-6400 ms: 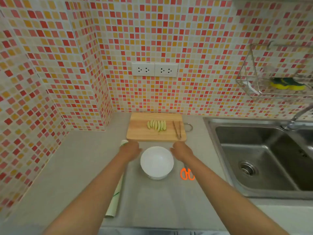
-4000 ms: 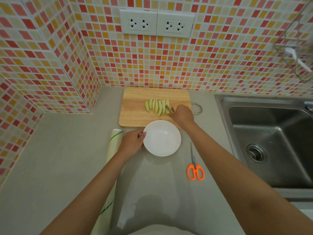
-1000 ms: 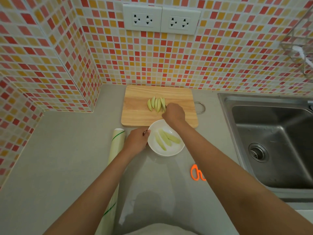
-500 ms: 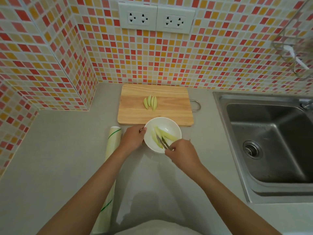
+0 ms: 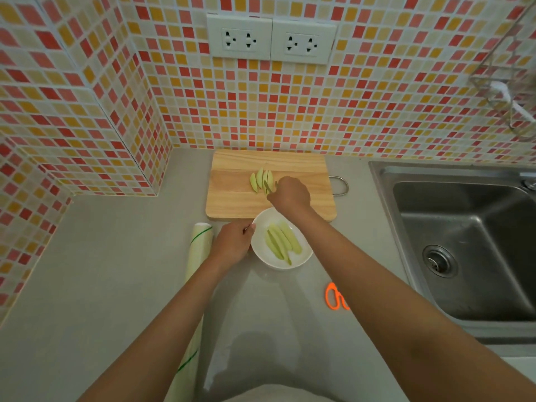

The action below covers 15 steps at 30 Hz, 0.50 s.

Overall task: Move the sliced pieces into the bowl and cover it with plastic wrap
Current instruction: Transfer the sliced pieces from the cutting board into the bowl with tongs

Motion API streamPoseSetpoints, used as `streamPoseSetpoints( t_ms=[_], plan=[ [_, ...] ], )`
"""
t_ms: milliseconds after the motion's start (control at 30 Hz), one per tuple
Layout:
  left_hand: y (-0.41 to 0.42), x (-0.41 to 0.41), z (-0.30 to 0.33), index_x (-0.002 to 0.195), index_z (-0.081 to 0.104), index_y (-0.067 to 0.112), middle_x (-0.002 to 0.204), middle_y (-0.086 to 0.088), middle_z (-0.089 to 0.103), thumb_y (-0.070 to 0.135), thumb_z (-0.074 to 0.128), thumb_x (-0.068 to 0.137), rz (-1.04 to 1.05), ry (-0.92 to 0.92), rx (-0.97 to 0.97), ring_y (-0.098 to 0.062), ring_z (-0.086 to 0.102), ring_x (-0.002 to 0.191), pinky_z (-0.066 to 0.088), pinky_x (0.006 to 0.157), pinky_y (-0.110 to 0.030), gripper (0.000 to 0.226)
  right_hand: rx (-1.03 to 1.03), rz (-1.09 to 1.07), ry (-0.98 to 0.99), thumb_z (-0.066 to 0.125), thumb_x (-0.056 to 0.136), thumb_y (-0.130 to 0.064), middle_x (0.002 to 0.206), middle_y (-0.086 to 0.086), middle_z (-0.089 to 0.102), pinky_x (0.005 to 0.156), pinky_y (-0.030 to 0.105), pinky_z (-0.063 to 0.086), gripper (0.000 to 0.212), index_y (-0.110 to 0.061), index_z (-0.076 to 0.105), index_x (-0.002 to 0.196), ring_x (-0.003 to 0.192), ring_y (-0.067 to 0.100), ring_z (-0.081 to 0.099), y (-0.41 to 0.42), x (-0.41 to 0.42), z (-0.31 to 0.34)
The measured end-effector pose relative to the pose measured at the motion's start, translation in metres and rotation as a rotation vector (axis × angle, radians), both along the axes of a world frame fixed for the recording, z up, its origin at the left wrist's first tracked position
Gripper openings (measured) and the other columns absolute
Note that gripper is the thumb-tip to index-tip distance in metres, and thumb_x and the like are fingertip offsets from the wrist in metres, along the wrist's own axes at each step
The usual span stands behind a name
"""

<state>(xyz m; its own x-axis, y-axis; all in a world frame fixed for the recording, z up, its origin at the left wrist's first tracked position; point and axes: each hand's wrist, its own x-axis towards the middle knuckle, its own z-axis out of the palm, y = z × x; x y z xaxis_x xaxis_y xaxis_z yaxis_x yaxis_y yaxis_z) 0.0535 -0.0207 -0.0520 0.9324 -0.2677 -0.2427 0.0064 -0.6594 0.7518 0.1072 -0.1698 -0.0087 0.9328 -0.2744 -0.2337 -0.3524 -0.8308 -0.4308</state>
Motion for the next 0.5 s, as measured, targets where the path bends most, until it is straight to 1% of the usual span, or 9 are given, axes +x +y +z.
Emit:
streamPoseSetpoints(
  t_ms=[67,133,167,200,267,300,367,433,500],
  plan=[
    [0.000,0.001,-0.001,0.068,0.050,0.020,0.061,0.001,0.055,0.024,0.040,0.101,0.008,0.010,-0.005,-0.026,0.054,0.069,0.049,0.075,-0.041,0.035,-0.004,-0.001,0.011,0.057,0.085,-0.013,0.075,0.002,0.059,0.056,0.027,0.037,0.019,-0.010,0.050,0.067,0.080,0.029,0.061,0.005,0.008,-0.004],
    [0.000,0.001,-0.002,0.070,0.054,0.018,0.062,0.001,0.056,0.025,0.040,0.100,0.014,0.024,-0.008,-0.027,0.056,0.069,0.049,0.074,-0.041,0.033,0.008,-0.021,-0.001,0.055,0.085,-0.012,0.087,0.007,0.066,0.060,0.029,0.038,0.012,-0.012,0.053,0.074,0.085,0.029,0.064,0.008,0.012,-0.007],
    [0.000,0.001,-0.002,0.073,0.057,0.015,0.063,0.000,0.058,0.025,0.040,0.100,0.016,0.032,-0.010,-0.028,0.058,0.070,0.050,0.075,-0.041,0.033,0.010,-0.035,-0.009,0.055,0.085,-0.011,0.084,0.007,0.065,0.059,0.029,0.038,0.014,-0.012,0.052,0.072,0.083,0.029,0.063,0.008,0.012,-0.009],
    [0.000,0.002,-0.003,0.078,0.060,0.010,0.066,-0.003,0.061,0.026,0.040,0.100,0.019,0.039,-0.013,-0.031,0.060,0.072,0.050,0.076,-0.041,0.034,0.009,-0.053,-0.011,0.055,0.084,-0.011,0.076,0.004,0.062,0.056,0.028,0.037,0.018,-0.011,0.049,0.067,0.079,0.029,0.061,0.007,0.012,-0.010],
    [0.000,0.002,-0.004,0.086,0.064,0.005,0.074,-0.010,0.066,0.027,0.040,0.100,0.024,0.042,-0.016,-0.034,0.064,0.077,0.051,0.078,-0.044,0.036,0.001,-0.079,-0.007,0.057,0.082,-0.010,0.061,-0.001,0.048,0.049,0.025,0.031,0.029,-0.014,0.042,0.058,0.071,0.027,0.055,0.005,0.010,-0.013],
    [0.000,0.002,-0.004,0.086,0.064,0.005,0.074,-0.010,0.066,0.028,0.040,0.100,0.024,0.038,-0.015,-0.034,0.064,0.078,0.051,0.078,-0.045,0.036,-0.008,-0.082,-0.001,0.058,0.082,-0.011,0.059,-0.001,0.045,0.048,0.025,0.030,0.032,-0.016,0.040,0.056,0.069,0.026,0.053,0.004,0.008,-0.014],
    [0.000,0.002,-0.005,0.084,0.064,0.008,0.069,-0.005,0.063,0.029,0.039,0.100,0.020,0.025,-0.010,-0.032,0.062,0.075,0.051,0.078,-0.044,0.036,-0.052,-0.062,0.014,0.060,0.082,-0.010,0.062,0.001,0.048,0.050,0.026,0.032,0.034,-0.016,0.039,0.056,0.068,0.026,0.052,0.004,0.006,-0.015],
    [-0.001,0.003,-0.006,0.084,0.065,0.010,0.066,-0.002,0.061,0.029,0.039,0.100,0.017,0.024,-0.012,-0.028,0.059,0.072,0.051,0.077,-0.042,0.036,-0.099,-0.021,0.028,0.058,0.083,-0.008,0.070,0.004,0.051,0.056,0.029,0.036,0.036,-0.015,0.036,0.057,0.071,0.025,0.051,0.006,0.005,-0.015],
    [-0.001,0.003,-0.007,0.080,0.063,0.012,0.062,0.001,0.059,0.028,0.040,0.100,0.017,0.024,-0.013,-0.026,0.058,0.070,0.051,0.077,-0.041,0.035,-0.091,0.001,0.024,0.056,0.084,-0.006,0.064,0.001,0.044,0.056,0.029,0.035,0.037,-0.015,0.034,0.056,0.072,0.025,0.049,0.006,0.005,-0.011]
  ],
)
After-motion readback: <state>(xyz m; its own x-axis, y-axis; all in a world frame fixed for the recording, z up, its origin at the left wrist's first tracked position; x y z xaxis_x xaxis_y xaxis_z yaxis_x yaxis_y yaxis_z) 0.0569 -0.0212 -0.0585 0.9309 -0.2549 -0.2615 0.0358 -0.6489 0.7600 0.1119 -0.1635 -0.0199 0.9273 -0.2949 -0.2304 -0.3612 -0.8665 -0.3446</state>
